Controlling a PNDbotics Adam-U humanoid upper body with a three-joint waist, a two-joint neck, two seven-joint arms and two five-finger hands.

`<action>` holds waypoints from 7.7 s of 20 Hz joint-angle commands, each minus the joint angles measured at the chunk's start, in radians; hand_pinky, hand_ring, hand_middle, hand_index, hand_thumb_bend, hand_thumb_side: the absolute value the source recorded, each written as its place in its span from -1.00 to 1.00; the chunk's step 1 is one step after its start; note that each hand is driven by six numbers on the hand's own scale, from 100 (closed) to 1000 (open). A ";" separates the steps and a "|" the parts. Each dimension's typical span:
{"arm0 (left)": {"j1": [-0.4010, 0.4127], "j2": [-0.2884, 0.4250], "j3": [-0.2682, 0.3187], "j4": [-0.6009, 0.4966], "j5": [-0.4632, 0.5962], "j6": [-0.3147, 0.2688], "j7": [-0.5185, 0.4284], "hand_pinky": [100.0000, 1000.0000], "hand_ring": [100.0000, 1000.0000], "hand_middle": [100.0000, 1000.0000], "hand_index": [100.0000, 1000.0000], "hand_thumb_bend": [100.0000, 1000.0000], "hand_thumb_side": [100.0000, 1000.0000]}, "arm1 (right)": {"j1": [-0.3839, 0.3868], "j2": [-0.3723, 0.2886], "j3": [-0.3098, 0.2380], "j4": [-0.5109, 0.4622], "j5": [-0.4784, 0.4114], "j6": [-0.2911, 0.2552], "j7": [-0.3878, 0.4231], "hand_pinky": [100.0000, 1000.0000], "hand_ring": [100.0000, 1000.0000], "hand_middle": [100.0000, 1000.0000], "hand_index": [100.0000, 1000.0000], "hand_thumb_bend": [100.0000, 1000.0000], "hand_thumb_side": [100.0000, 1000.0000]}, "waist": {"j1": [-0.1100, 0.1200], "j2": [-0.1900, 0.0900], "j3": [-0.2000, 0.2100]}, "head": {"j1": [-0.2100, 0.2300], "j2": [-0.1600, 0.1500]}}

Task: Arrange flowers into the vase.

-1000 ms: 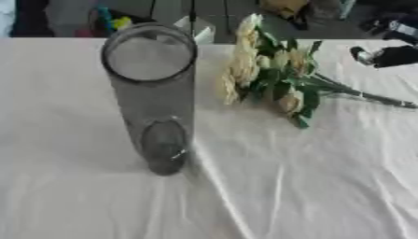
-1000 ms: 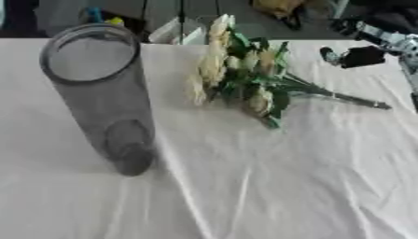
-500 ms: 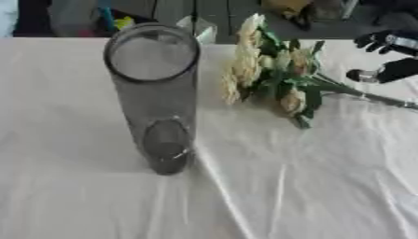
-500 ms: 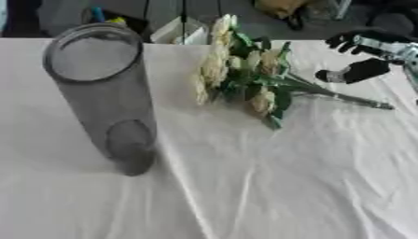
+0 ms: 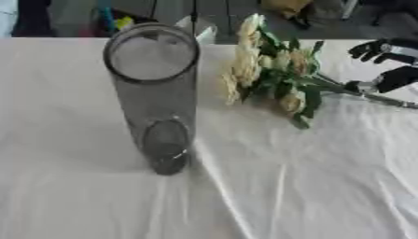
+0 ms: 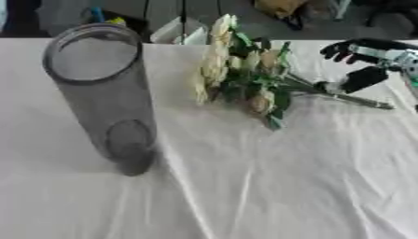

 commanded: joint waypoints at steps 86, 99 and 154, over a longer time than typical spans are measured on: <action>-0.025 0.013 -0.010 -0.018 0.035 0.002 -0.047 0.41 0.68 0.81 0.96 -1.00 1.00 | -0.123 0.089 0.079 0.114 0.216 0.057 -0.490 -1.00 -1.00 -1.00 -1.00 -1.00 0.14 | 0.001 0.011 0.022 | -0.033 -0.049; -0.024 0.017 -0.009 -0.018 0.040 0.003 -0.047 0.40 0.67 0.81 0.96 -1.00 1.00 | -0.111 0.076 0.061 0.002 0.036 0.175 -0.725 -1.00 -1.00 -1.00 -1.00 -1.00 0.08 | 0.000 -0.015 0.018 | -0.006 -0.031; -0.024 0.018 -0.036 -0.018 0.084 0.023 -0.077 0.40 0.67 0.80 0.95 -1.00 1.00 | -0.538 0.427 0.156 -0.457 -0.957 0.569 -1.325 -1.00 -1.00 -1.00 -1.00 -1.00 0.04 | -0.049 -0.120 0.040 | 0.021 0.009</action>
